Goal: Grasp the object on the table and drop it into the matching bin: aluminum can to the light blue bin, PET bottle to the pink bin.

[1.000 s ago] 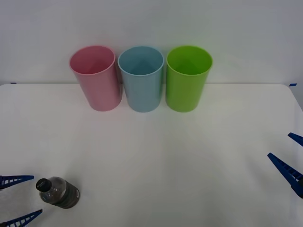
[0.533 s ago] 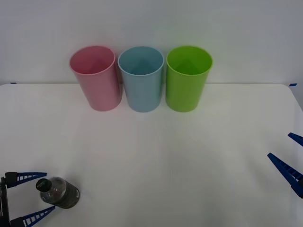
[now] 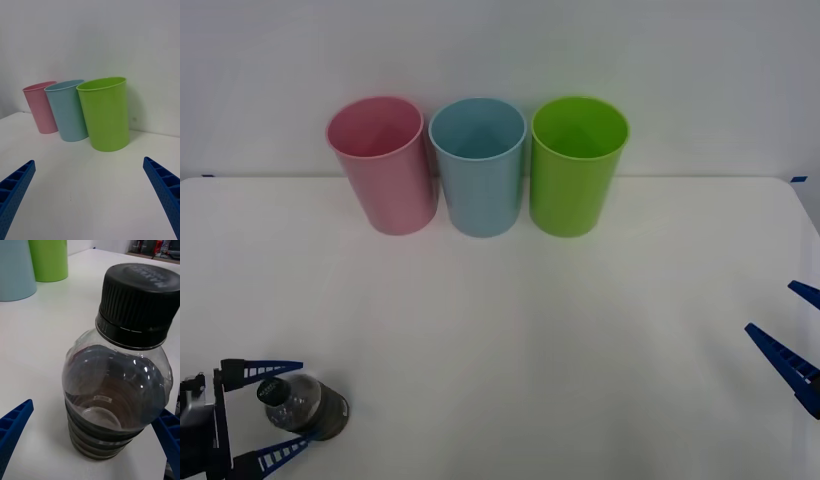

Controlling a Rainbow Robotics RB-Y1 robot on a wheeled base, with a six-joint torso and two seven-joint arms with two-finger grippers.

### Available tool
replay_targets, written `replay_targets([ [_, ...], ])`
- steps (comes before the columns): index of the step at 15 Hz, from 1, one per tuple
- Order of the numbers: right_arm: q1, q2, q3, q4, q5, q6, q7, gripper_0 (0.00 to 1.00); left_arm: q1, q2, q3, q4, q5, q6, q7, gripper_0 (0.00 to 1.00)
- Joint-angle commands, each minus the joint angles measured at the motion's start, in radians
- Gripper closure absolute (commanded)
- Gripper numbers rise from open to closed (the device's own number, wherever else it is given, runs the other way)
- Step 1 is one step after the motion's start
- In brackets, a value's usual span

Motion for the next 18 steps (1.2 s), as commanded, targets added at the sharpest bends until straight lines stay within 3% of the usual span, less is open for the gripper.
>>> replay_targets([
  [1, 0.000, 0.000, 0.000, 0.000, 0.000, 0.000, 0.000, 0.00, -0.007, -0.020, 0.000, 0.000, -0.021, 0.001, 0.002, 0.00],
  [12, 0.000, 0.000, 0.000, 0.000, 0.000, 0.000, 0.000, 0.00, -0.015, -0.048, 0.000, 0.000, -0.043, 0.001, 0.002, 0.00],
  [13, 0.000, 0.000, 0.000, 0.000, 0.000, 0.000, 0.000, 0.00, -0.015, -0.048, 0.000, 0.000, -0.043, 0.001, 0.002, 0.35],
  [14, 0.000, 0.000, 0.000, 0.000, 0.000, 0.000, 0.000, 0.00, -0.015, -0.048, -0.001, 0.000, -0.041, 0.001, 0.002, 0.80],
  [15, 0.000, 0.000, 0.000, 0.000, 0.000, 0.000, 0.000, 0.00, -0.015, -0.048, -0.001, 0.000, -0.036, 0.001, 0.002, 1.00],
  [18, 0.000, 0.000, 0.000, 0.000, 0.000, 0.000, 0.000, 0.00, -0.015, -0.048, 0.000, 0.000, -0.030, 0.001, 0.002, 1.00],
])
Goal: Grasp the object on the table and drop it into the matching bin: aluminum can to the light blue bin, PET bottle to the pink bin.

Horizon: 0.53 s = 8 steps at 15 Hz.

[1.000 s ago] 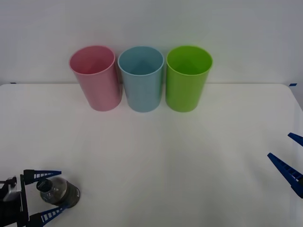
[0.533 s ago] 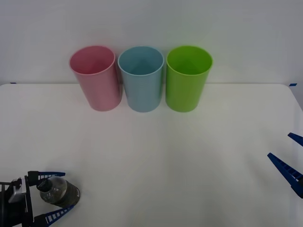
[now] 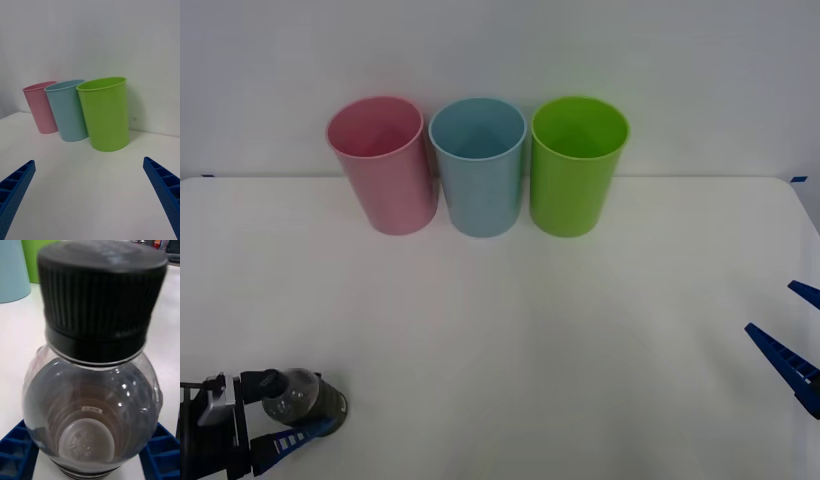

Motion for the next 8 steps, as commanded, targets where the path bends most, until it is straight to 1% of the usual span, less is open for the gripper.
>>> replay_targets([
  [1, 0.000, 0.000, 0.000, 0.000, 0.000, 0.000, 0.000, 0.00, 0.000, 0.000, 0.000, 0.000, 0.005, 0.001, 0.000, 1.00],
  [5, 0.000, 0.000, 0.000, 0.000, 0.000, 0.000, 0.000, 0.00, 0.006, 0.000, 0.002, 0.000, 0.019, 0.001, 0.009, 1.00],
  [8, 0.000, 0.000, 0.000, 0.000, 0.000, 0.000, 0.000, 0.00, 0.025, 0.002, 0.014, -0.002, 0.054, 0.001, 0.009, 1.00],
])
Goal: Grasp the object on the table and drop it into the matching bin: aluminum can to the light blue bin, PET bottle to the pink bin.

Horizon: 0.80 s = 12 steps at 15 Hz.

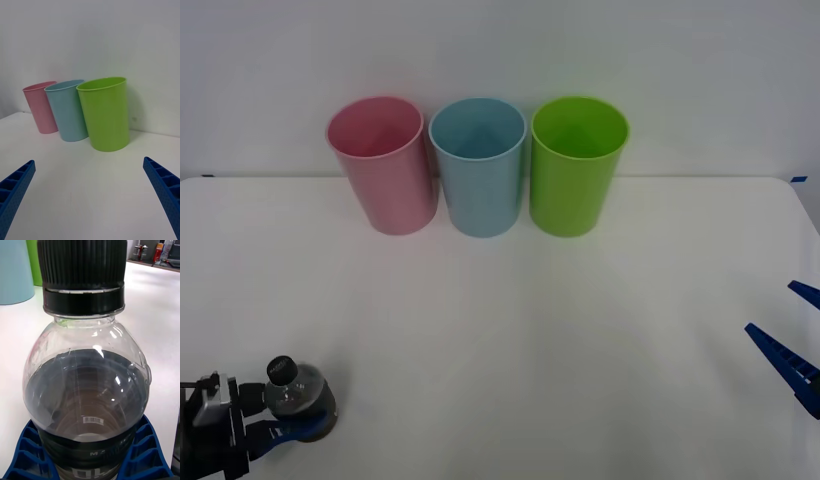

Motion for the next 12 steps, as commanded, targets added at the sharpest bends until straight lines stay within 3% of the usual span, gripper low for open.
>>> replay_targets([
  [1, 0.000, 0.000, 0.000, 0.000, 0.000, 0.000, 0.000, 0.00, 0.022, 0.002, 0.021, -0.005, 0.039, 0.000, 0.000, 1.00],
  [12, 0.000, 0.000, 0.000, 0.000, 0.000, 0.000, 0.000, 0.00, 0.150, -0.025, 0.194, -0.029, 0.287, 0.032, 0.078, 1.00],
])
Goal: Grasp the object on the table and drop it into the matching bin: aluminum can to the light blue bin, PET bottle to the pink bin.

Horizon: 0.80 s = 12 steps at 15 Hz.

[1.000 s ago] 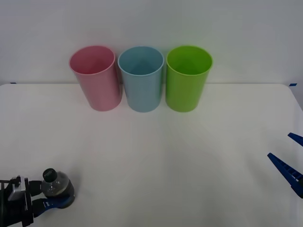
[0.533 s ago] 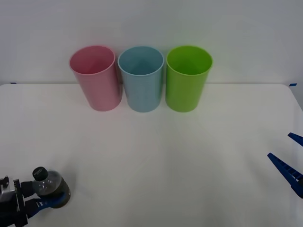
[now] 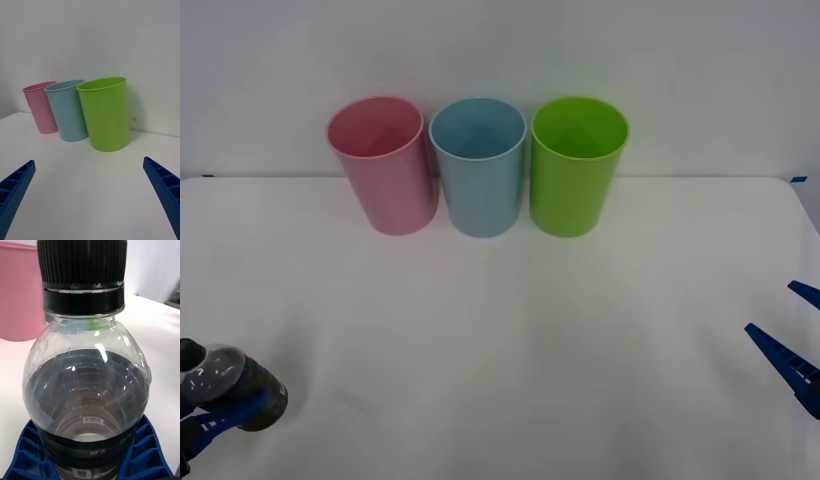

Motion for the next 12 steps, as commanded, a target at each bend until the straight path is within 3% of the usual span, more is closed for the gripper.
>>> replay_targets([
  [1, 0.000, 0.000, 0.000, 0.000, 0.000, 0.000, 0.000, 0.00, 0.002, -0.060, 0.077, -0.001, 0.025, 0.010, 0.030, 1.00],
  [6, 0.000, 0.000, 0.000, 0.000, 0.000, 0.000, 0.000, 0.00, -0.054, -0.147, 0.103, -0.063, 0.047, 0.094, 0.087, 1.00],
  [12, 0.000, 0.000, 0.000, 0.000, 0.000, 0.000, 0.000, 0.00, -0.103, -0.183, 0.071, -0.365, 0.044, 0.344, 0.329, 1.00],
])
